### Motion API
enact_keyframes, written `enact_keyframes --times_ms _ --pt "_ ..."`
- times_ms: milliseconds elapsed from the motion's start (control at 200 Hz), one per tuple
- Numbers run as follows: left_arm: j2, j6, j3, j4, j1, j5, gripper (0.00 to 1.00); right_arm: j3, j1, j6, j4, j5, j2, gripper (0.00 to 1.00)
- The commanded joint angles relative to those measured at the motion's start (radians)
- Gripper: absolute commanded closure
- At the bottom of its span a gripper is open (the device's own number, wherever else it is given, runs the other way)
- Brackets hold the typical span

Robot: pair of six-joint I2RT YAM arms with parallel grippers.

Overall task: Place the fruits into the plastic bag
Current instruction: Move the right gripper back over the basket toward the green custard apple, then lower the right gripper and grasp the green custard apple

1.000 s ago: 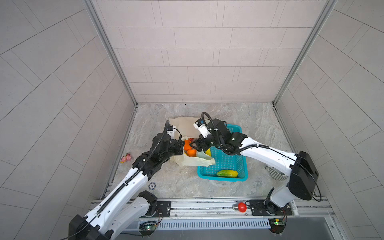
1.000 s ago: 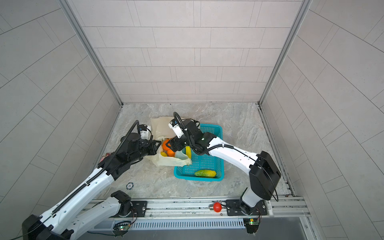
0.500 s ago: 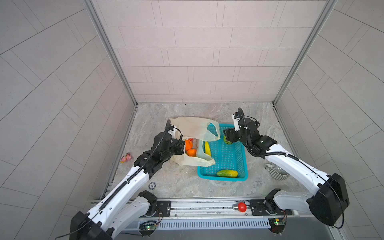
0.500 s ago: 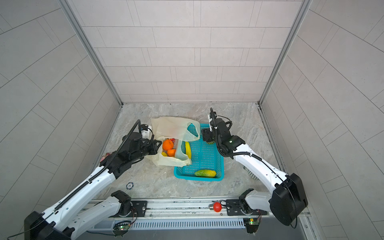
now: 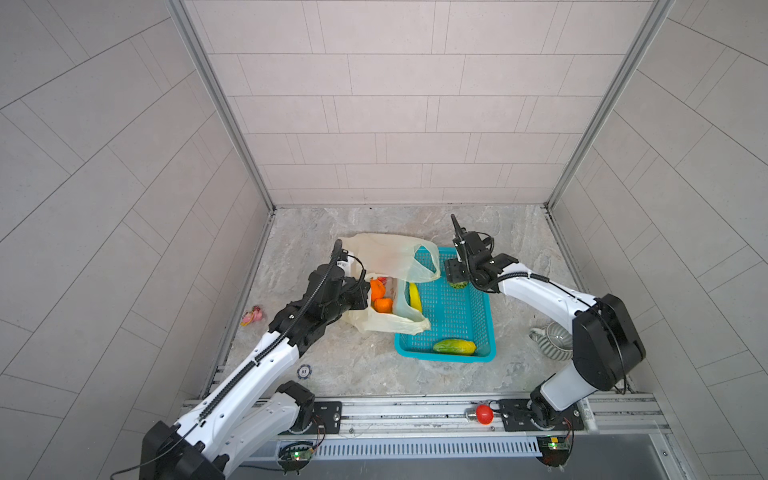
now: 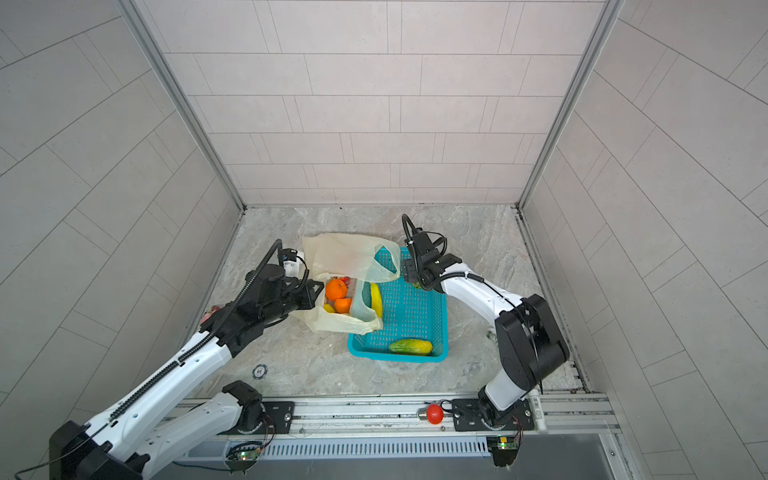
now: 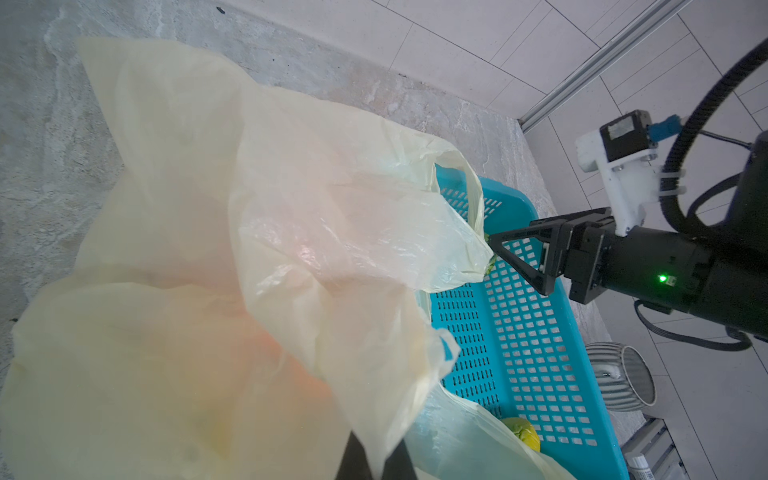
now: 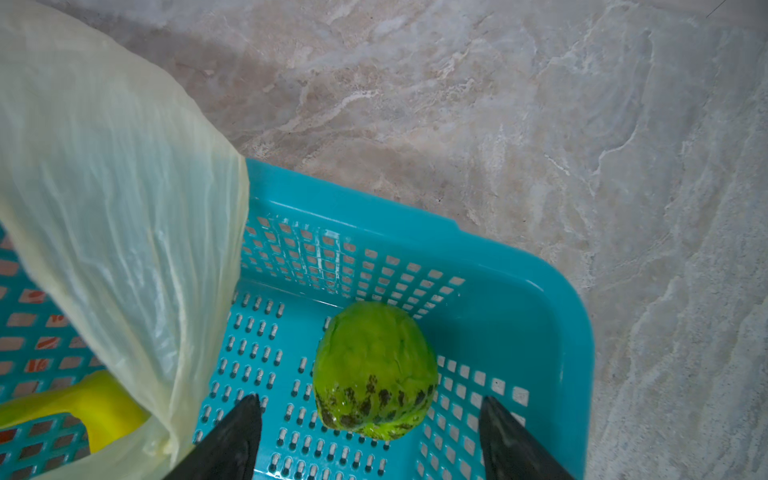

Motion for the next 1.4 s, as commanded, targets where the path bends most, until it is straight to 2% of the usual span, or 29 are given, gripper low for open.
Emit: enact_keyframes --times_ms 0,671,806,886,1071,1271,1396 --pt "-0.008 0.014 0.005 0.006 -0.005 -0.007 1.00 0.061 -0.002 0.032 -0.088 0.029 0.047 0.20" --pt "-0.002 0.021 0.008 0.007 -0.006 -0.007 1.00 0.092 -0.019 0.066 -0.100 -0.014 0.207 0.23" --pt "-0.004 0.026 0.009 0.006 -0.004 -0.008 1.00 0.071 -0.019 0.080 -0.066 -0.022 0.214 0.29" --pt "-0.001 0.031 0.015 0.001 -0.005 -0.008 1.00 0.063 -0.019 0.091 -0.058 -0.025 0.209 0.36" --pt "0.007 0.033 0.017 0.002 -0.005 -0.013 1.00 0.003 -0.020 0.111 -0.027 -0.027 0.130 0.46" --pt "0.008 0.025 0.011 0.012 -0.005 -0.013 1.00 -0.081 -0.015 0.124 -0.008 -0.043 -0.068 0.50" --pt "0.012 0.023 0.007 0.021 -0.004 -0.014 1.00 -0.144 -0.006 0.076 0.097 -0.201 -0.223 0.51"
